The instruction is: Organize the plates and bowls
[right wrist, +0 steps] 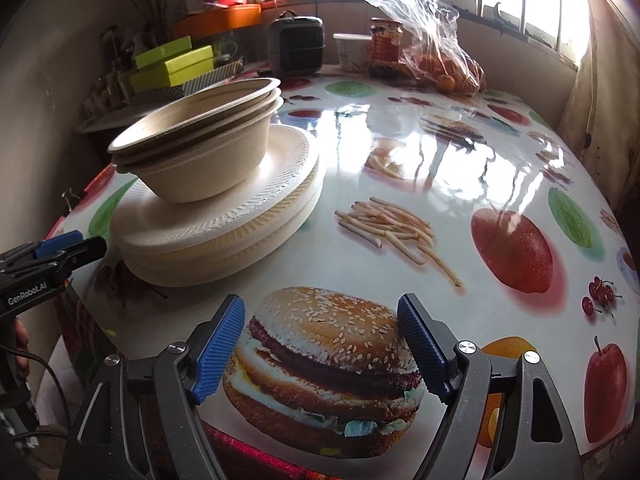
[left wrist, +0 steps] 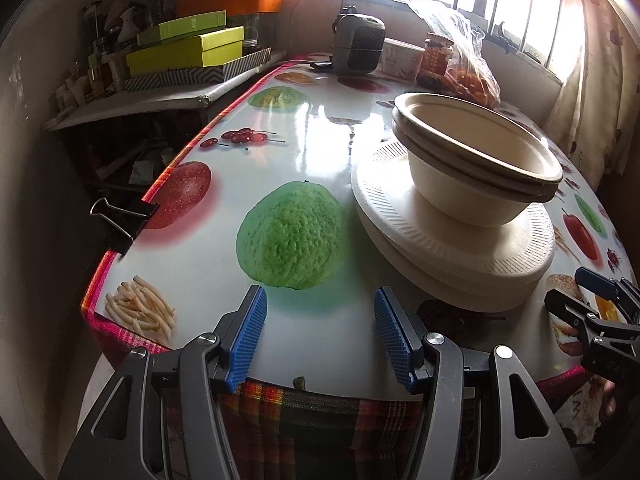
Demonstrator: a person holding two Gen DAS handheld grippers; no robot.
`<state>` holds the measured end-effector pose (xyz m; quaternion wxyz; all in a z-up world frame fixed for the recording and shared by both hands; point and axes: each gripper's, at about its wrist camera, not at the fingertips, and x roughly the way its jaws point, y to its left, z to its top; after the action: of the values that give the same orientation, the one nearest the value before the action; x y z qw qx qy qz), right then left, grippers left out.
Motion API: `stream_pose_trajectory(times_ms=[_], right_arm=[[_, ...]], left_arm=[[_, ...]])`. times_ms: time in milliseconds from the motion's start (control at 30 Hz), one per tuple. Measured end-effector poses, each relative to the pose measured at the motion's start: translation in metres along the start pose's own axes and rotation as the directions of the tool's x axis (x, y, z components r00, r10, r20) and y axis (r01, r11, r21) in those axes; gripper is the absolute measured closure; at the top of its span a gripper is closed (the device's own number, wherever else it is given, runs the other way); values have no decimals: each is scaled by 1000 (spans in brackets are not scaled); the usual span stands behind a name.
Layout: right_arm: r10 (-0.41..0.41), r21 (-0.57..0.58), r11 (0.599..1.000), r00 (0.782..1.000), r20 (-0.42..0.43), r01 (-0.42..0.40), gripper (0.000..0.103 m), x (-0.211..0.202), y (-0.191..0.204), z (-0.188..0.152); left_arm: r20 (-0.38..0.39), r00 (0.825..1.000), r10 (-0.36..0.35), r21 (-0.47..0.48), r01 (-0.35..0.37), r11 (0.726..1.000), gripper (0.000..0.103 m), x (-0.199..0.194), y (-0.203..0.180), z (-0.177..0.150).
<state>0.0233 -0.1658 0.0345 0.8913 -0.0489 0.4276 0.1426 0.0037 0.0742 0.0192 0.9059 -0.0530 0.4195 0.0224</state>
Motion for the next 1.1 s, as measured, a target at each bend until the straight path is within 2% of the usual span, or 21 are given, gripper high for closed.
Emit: stream_pose_trajectory(times_ms=[100, 433, 733, 1100], right_arm=[[-21, -3, 1000, 1000, -3, 21, 17, 2, 1, 0], [-53, 22, 998, 999, 3, 53, 11, 5, -1, 0], [-66, 30, 997, 998, 13, 65, 10, 4, 1, -2], [-66, 30, 997, 998, 14, 66, 10, 4, 0, -2]], left_arm=[[4, 1000, 3, 2, -3, 1000, 46, 1, 0, 0], [22, 1000, 18, -2, -18, 1000, 42, 3, -2, -1], [26, 999, 41, 29, -42, 999, 37, 5, -9, -2], [31, 999, 42, 28, -42, 999, 36, 5, -7, -1]])
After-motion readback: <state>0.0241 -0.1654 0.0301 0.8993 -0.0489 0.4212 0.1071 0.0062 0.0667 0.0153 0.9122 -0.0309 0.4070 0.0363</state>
